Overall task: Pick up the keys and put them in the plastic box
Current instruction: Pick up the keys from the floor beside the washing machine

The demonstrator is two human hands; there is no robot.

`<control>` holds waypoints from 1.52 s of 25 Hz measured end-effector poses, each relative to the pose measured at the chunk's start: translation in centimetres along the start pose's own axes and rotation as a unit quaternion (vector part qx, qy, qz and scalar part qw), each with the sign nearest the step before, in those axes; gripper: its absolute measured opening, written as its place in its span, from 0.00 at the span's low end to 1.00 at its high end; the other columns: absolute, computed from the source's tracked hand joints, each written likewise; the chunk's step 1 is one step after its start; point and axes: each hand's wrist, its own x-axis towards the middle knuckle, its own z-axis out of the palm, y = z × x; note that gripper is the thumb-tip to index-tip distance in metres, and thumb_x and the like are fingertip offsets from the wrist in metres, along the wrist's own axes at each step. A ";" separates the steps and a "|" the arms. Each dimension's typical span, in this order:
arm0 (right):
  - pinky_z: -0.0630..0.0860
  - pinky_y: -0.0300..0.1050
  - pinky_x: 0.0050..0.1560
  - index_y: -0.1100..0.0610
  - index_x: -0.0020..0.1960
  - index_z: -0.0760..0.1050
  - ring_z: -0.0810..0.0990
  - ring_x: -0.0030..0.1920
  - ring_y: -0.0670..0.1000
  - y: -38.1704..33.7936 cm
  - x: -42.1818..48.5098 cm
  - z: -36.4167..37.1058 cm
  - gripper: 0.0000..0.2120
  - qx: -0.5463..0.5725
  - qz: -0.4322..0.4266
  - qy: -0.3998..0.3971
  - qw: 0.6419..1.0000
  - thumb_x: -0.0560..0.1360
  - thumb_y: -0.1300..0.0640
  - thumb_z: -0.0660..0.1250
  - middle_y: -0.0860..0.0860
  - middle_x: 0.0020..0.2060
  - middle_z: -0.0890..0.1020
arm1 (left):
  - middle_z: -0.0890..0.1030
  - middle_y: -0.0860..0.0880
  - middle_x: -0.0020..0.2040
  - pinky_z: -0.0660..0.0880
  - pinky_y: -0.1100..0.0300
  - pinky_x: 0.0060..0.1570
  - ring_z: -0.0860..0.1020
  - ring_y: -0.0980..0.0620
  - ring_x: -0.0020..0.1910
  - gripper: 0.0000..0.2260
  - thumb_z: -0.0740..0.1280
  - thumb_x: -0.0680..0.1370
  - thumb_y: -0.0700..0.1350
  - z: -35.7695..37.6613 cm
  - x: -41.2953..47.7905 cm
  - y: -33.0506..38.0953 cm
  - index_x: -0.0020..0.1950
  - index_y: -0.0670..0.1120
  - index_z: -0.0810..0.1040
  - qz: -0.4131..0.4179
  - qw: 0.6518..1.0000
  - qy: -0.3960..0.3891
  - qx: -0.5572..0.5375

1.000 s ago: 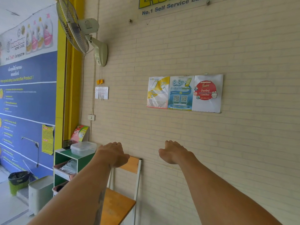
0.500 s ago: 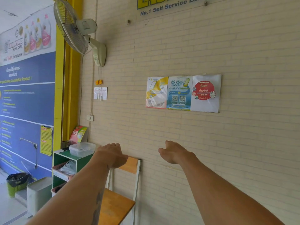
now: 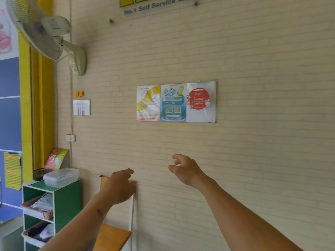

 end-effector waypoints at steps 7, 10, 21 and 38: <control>0.75 0.43 0.55 0.50 0.68 0.73 0.78 0.55 0.48 12.9 -3.0 -8.8 0.23 -0.008 0.053 0.016 0.998 0.74 0.52 0.66 0.47 0.55 0.78 | 0.83 0.51 0.45 0.71 0.67 0.31 0.81 0.52 0.37 0.14 0.62 0.76 0.42 10.1 0.6 10.9 0.58 0.49 0.81 0.039 0.991 -0.008 -0.129; 0.75 0.43 0.55 0.50 0.67 0.74 0.78 0.53 0.47 19.8 -5.1 -13.7 0.21 -0.017 0.098 0.022 0.995 0.74 0.53 0.65 0.46 0.52 0.79 | 0.84 0.50 0.40 0.72 0.68 0.28 0.83 0.47 0.38 0.12 0.64 0.76 0.42 16.3 0.6 16.3 0.55 0.51 0.82 0.056 0.984 -0.058 -0.161; 0.73 0.43 0.51 0.50 0.63 0.76 0.79 0.53 0.50 42.6 -18.2 -30.2 0.17 -0.056 0.327 0.100 0.938 0.74 0.54 0.66 0.48 0.53 0.80 | 0.85 0.48 0.47 0.74 0.64 0.35 0.84 0.52 0.44 0.12 0.65 0.75 0.40 39.5 -1.8 37.8 0.56 0.47 0.81 0.112 0.917 -0.292 -0.248; 0.75 0.38 0.42 0.53 0.65 0.76 0.80 0.52 0.52 72.0 -25.3 -46.9 0.17 -0.013 0.538 0.207 0.817 0.77 0.59 0.61 0.53 0.57 0.79 | 0.84 0.46 0.49 0.73 0.65 0.37 0.83 0.49 0.49 0.12 0.65 0.75 0.42 72.3 -0.3 70.4 0.57 0.50 0.80 0.222 0.792 -0.539 -0.183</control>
